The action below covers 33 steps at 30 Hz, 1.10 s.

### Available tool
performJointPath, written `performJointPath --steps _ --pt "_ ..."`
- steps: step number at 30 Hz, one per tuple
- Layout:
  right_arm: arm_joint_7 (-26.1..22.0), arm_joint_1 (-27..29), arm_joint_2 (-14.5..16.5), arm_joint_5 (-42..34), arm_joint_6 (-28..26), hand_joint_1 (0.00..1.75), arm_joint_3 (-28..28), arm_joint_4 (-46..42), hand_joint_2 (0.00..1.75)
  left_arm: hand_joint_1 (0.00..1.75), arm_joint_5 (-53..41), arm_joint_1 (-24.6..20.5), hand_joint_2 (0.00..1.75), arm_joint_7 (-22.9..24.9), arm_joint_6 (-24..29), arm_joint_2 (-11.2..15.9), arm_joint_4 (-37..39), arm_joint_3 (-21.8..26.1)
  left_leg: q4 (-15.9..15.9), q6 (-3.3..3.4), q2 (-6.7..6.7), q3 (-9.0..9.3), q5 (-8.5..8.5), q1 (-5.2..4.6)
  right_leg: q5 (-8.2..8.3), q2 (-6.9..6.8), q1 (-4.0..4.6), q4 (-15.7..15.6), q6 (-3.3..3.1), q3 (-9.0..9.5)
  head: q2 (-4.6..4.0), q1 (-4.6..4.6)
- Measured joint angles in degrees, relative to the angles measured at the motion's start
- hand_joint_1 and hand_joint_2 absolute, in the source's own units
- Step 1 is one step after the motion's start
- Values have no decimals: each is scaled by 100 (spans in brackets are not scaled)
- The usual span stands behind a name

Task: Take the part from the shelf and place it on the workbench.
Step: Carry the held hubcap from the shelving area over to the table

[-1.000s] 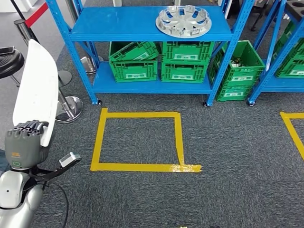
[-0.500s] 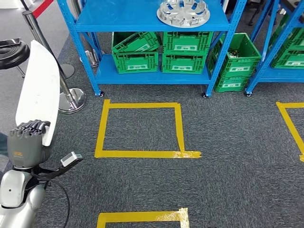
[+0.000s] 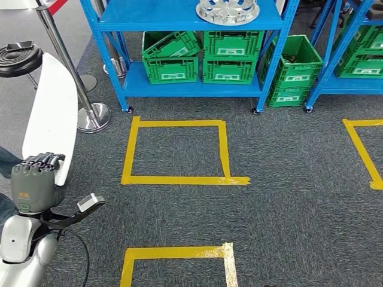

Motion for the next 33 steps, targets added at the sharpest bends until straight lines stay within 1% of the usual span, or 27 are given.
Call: performJointPath --steps 1,2,3,4,5,6,7,8,9,10,11,13,14,15,18,19,20,21,23,24,25,26,28,29,30,31,33 --pt "-2 1 1 -1 1 0 -1 -1 0 175 50 -5 175 -33 0 0 2 -4 -237 31 1 130 -87 -25 59 0 -7 -5 33 -20 0 2" --pt "-2 4 1 -1 1 0 -1 -1 0 175 88 -8 175 -58 0 -2 6 -7 -348 64 2 147 -89 -41 119 -3 -19 -20 69 -32 0 4" --pt "-2 9 -1 -2 2 0 0 -1 0 175 111 -9 175 -69 0 -3 11 -8 -359 100 12 109 -28 -48 141 2 -35 -22 103 -63 0 1" --pt "-1 16 -2 -2 2 0 1 -1 0 175 128 -9 175 -75 0 -5 18 -8 -378 146 20 60 38 -47 80 11 -46 39 134 -120 0 3" --pt "1 23 -3 -2 3 0 1 -1 0 175 144 -8 175 -76 0 -8 26 -8 -395 184 28 3 104 -38 -74 24 -50 214 158 -212 0 12" --pt "2 27 -4 -3 5 0 2 -1 0 175 165 -7 175 -78 0 -10 37 -8 -397 213 36 -60 163 -32 -309 36 -57 521 174 -344 0 19" --pt "3 30 -4 -3 8 0 2 -1 0 175 183 -6 175 -79 0 -13 50 -8 -390 231 36 -134 215 -35 -567 42 -59 915 189 -479 0 29" --pt "4 31 -4 -4 10 0 3 -1 0 175 202 -3 175 -79 0 -15 68 -8 -379 235 36 -208 267 -41 -767 44 -61 1289 201 -584 0 33" --pt "4 33 -5 -4 8 0 3 -1 0 175 228 -1 175 -79 0 -19 89 -8 -366 233 37 -278 315 -47 -871 44 -61 1525 209 -612 0 34" --pt "5 36 -7 -4 3 0 3 -1 0 175 255 0 175 -78 0 -22 111 -8 -353 226 36 -340 355 -51 -870 44 -61 1544 211 -528 0 36" --pt "7 38 -9 -4 -2 0 2 -1 0 175 286 0 175 -77 0 -27 134 -8 -336 215 36 -388 386 -52 -774 44 -60 1324 204 -323 0 36" --pt "9 33 -16 -4 -13 0 2 -1 0 175 343 -3 175 -59 0 -37 175 -8 -284 186 38 -457 419 -62 -552 44 -55 512 171 253 0 37" --pt "11 26 -19 -4 -16 0 2 -1 0 175 371 -9 175 -39 0 -41 193 -9 -245 167 40 -493 430 -70 -502 46 -53 174 148 471 0 33" --pt "13 21 -22 -4 -19 0 2 -1 0 175 408 -18 175 -10 0 -43 213 -11 -213 142 42 -529 444 -76 -495 50 -48 -22 124 586 0 32" --pt "25 36 -20 -4 -20 0 3 -1 0 175 582 -37 175 96 0 -38 289 -47 -162 52 39 -599 483 -72 -474 49 -50 -92 37 587 0 30" --pt "32 42 -17 -4 -21 0 4 -1 0 175 649 -39 175 132 0 -28 314 -68 -99 19 30 -628 428 -68 -446 42 -62 -104 0 580 0 18" --pt "40 46 -14 -3 -23 0 3 -1 0 175 710 -42 175 162 0 -14 334 -89 68 -16 20 -696 304 -60 -418 34 -76 -118 -37 571 0 5" --pt "44 45 -11 -1 -26 0 3 -1 0 175 761 -41 175 186 0 1 353 -107 350 -52 11 -811 118 -42 -394 27 -83 -128 -66 555 0 -6" --pt "51 41 -13 2 -34 0 2 -1 0 175 810 -32 175 214 0 18 393 -143 1105 -116 6 -1105 -274 2 -363 27 -73 -121 -88 503 0 -21" --pt "52 43 -13 2 -37 0 2 -1 0 175 817 -24 175 221 0 20 415 -158 1368 -135 7 -1197 -366 20 -349 27 -66 -113 -87 476 0 -20" --pt "54 46 -13 2 -38 0 2 -1 0 175 820 -20 175 226 0 25 436 -172 1436 -144 7 -1197 -350 33 -336 28 -62 -99 -81 449 0 -20" --pt "56 48 -13 2 -35 0 2 -1 0 175 822 -18 175 229 0 32 453 -183 1270 -144 7 -1086 -229 41 -327 30 -61 -83 -74 426 0 -20" --pt "56 48 -11 3 -30 0 2 -1 0 175 826 -23 175 231 0 48 471 -199 507 -115 7 -662 108 45 -314 33 -59 -53 -54 398 0 -20" --pt "56 44 -11 4 -28 0 2 -1 0 175 827 -28 175 232 0 54 475 -208 157 -92 6 -485 211 37 -306 34 -51 -36 -35 381 0 -19" --pt "56 39 -10 4 -30 0 2 -1 0 175 828 -31 175 232 0 59 477 -216 -61 -66 3 -387 255 28 -294 34 -44 -25 -10 358 0 -16" --pt "56 37 -11 4 -31 0 2 -1 0 175 829 -31 175 232 0 62 480 -224 -152 -51 1 -363 249 21 -292 35 -34 -12 -6 332 0 -14" --pt "56 41 -12 4 -32 0 2 -1 0 175 830 -24 175 236 0 64 489 -235 -174 -36 -4 -392 273 8 -278 34 -30 -3 -9 299 0 -10"
